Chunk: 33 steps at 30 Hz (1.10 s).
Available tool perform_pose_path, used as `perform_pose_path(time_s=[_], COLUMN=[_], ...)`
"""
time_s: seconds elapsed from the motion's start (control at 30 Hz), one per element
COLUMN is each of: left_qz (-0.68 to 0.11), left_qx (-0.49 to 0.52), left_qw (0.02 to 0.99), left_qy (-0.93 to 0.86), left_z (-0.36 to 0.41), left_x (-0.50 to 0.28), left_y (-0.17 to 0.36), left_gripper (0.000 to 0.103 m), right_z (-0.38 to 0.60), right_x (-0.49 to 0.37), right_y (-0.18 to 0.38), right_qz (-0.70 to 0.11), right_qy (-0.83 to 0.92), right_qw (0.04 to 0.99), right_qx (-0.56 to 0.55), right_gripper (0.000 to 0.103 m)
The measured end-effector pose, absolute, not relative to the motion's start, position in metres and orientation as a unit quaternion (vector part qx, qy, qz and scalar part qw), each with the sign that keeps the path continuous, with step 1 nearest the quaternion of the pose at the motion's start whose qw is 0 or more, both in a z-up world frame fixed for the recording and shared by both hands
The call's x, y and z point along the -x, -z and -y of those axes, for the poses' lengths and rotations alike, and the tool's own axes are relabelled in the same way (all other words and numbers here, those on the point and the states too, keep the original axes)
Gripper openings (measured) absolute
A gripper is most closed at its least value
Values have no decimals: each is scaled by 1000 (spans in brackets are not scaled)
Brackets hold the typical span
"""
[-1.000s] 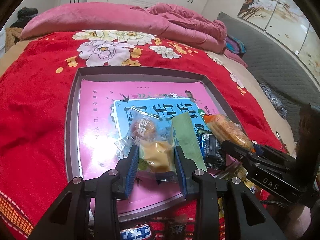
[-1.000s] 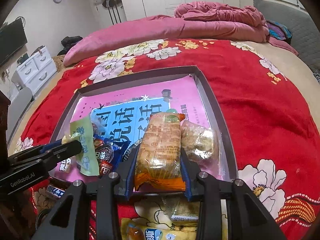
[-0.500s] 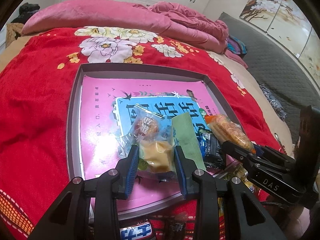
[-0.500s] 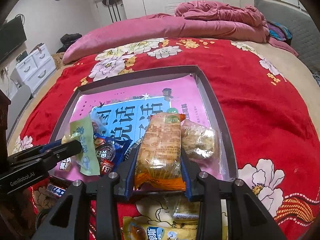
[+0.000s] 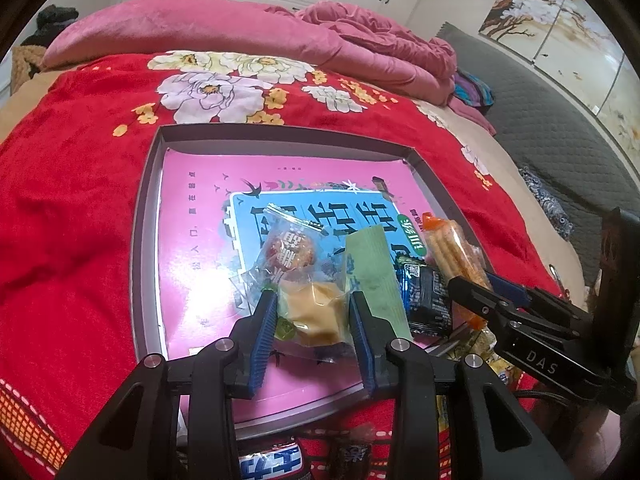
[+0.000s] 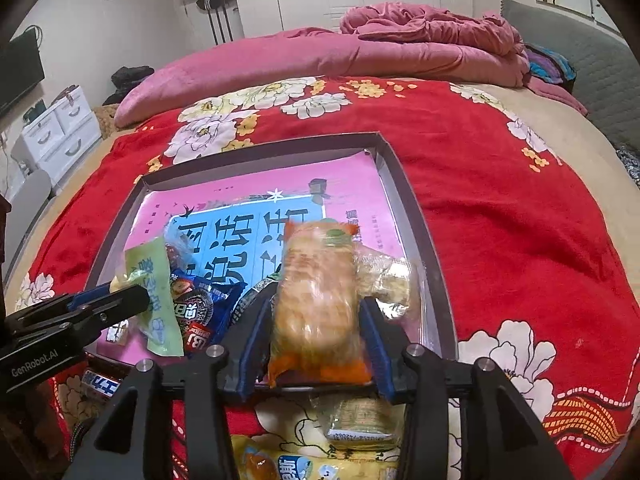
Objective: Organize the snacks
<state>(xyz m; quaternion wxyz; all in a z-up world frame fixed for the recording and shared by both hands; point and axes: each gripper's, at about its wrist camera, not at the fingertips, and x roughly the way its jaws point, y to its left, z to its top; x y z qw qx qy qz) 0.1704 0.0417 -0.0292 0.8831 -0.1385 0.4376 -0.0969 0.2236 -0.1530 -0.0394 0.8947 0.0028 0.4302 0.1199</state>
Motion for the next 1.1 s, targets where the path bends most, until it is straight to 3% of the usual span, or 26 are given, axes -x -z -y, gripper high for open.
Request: perform_pose_path(time_s=[0.5, 1.1], left_qz=[-438, -425], left_qx=[136, 109], left_qw=[883, 894], left_qy=[94, 89], left_z=[-41, -36], left_x=[-171, -165], left_y=[28, 17], left_gripper=[41, 54], right_z=[152, 160], right_x=[-220, -212], right_y=[34, 14], right_qz=[-421, -397], right_qy=[-113, -102], right_qw=[900, 912], right_qx=[4, 4], right_gripper=[56, 61])
